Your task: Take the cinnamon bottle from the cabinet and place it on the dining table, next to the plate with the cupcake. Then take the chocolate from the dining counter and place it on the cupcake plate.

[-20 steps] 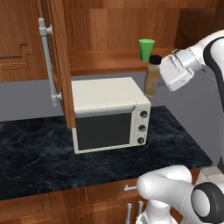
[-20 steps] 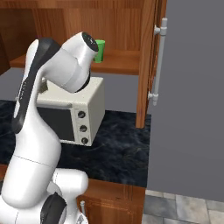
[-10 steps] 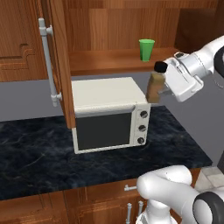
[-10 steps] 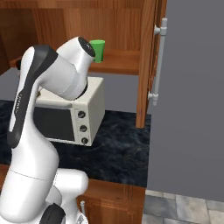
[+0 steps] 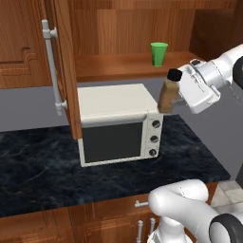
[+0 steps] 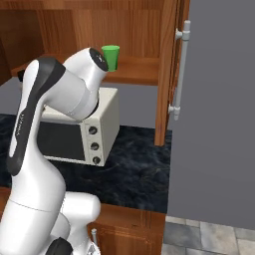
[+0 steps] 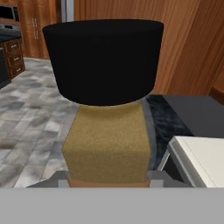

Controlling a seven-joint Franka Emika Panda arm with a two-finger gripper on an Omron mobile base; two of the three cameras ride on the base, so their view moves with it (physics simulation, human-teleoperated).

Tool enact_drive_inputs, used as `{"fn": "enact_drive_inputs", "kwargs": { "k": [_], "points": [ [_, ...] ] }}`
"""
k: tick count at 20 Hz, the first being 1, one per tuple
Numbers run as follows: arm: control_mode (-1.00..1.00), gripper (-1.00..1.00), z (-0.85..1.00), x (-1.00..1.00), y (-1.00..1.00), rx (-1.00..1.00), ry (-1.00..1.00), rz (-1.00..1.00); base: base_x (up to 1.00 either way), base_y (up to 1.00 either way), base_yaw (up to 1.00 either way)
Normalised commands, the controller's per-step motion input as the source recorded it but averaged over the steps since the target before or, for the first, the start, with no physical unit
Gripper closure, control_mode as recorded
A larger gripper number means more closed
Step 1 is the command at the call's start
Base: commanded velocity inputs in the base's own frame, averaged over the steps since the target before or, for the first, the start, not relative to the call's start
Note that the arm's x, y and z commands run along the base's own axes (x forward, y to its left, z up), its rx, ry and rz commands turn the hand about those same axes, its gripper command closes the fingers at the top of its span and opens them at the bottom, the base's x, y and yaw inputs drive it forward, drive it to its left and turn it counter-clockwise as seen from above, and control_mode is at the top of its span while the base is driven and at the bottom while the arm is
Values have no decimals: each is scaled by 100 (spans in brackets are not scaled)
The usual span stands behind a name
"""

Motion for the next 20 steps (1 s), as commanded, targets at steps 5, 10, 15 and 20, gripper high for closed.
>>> {"fn": "enact_drive_inputs", "kwargs": {
  "k": [5,10,15,20],
  "points": [
    [-100,100,0,-2,0,0,0,0,0,0,0],
    [100,100,0,0,0,0,0,0,-44,15,0],
    [100,100,0,0,0,0,0,0,-67,22,0],
    [100,100,0,0,0,0,0,0,-80,30,5]
  ]
}}
